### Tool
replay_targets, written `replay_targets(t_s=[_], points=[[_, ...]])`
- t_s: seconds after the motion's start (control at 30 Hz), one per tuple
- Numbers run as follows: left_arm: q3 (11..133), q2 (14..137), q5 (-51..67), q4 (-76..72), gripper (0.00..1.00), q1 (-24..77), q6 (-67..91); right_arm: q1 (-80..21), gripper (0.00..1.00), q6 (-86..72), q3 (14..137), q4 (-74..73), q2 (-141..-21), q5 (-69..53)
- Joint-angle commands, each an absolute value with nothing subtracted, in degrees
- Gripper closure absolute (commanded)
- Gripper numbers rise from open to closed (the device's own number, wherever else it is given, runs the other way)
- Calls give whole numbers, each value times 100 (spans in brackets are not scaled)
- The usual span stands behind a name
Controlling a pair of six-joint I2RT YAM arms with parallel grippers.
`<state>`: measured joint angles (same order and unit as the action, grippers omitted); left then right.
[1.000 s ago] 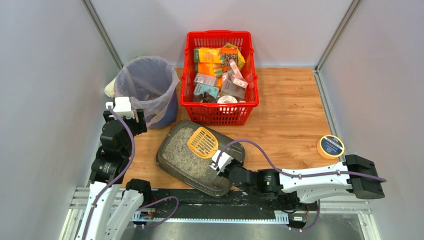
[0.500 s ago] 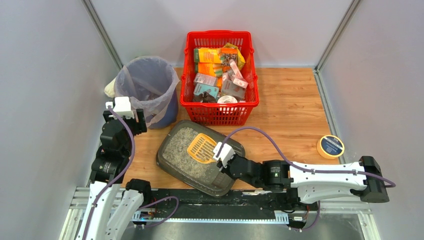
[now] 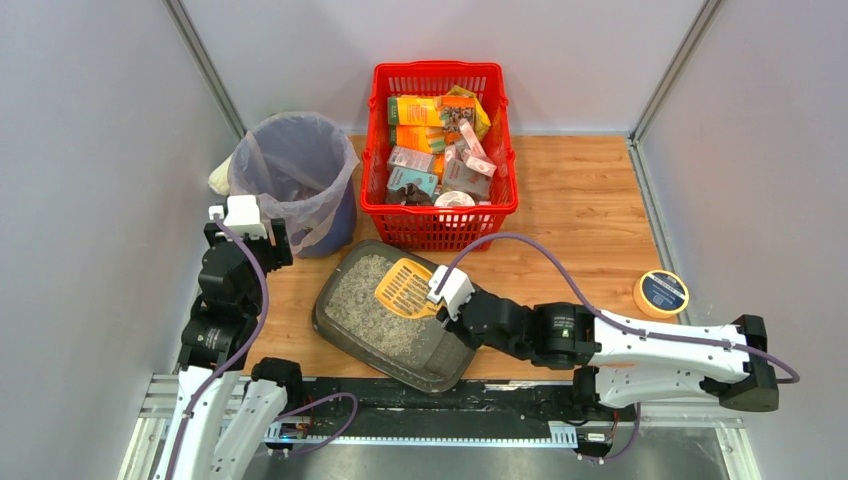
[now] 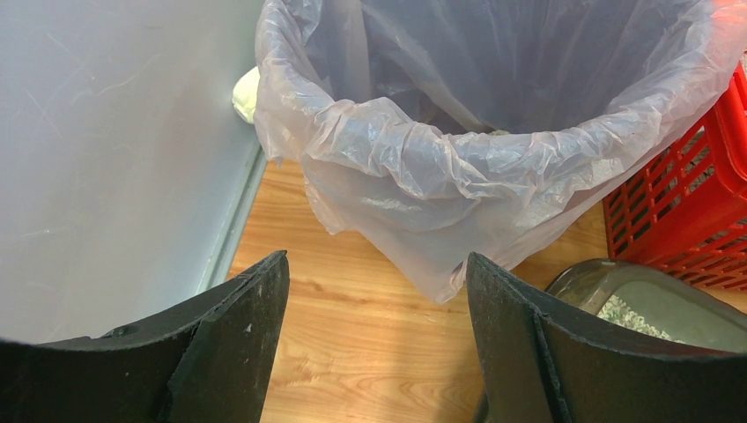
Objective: Clean the litter box
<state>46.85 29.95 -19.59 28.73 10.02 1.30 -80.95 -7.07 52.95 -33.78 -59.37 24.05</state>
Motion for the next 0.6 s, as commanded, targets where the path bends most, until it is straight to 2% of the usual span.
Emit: replay_targets(t_s=[0.0,0.27,0.57], points=[[4772,2979,-1951,2786,19,976,141,-7867,100,-677,6002,-3875,-5906,2075],[4816,3059,-1784,2847,19,976,220,-7095,100,-229,7127,-4710,-6222,1048],[4825,3076,-1679,2883,19,976,299,-6513,100,842,8419,-4474,-6978,889]])
